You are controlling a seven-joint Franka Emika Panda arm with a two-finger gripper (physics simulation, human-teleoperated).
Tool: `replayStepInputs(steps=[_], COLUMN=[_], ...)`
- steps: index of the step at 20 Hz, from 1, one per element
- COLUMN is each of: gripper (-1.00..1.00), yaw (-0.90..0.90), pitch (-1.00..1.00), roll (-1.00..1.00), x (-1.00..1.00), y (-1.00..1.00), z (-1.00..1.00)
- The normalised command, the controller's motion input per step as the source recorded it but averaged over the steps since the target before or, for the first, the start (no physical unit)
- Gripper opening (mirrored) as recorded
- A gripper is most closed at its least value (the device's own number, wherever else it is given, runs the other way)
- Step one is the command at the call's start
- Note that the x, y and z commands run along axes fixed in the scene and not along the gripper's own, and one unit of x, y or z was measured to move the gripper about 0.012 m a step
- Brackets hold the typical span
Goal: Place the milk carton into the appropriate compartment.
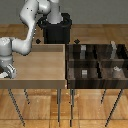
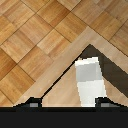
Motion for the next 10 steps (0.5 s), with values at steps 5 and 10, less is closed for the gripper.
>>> replayStepInputs(steps=[5,10], gripper=[1.00,1.00], yaw=[0.00,0.00], pitch=[0.00,0.00], roll=[0.00,0.00], x=[-0.20,0.00], y=[0.00,-0.40], z=[0.00,0.00])
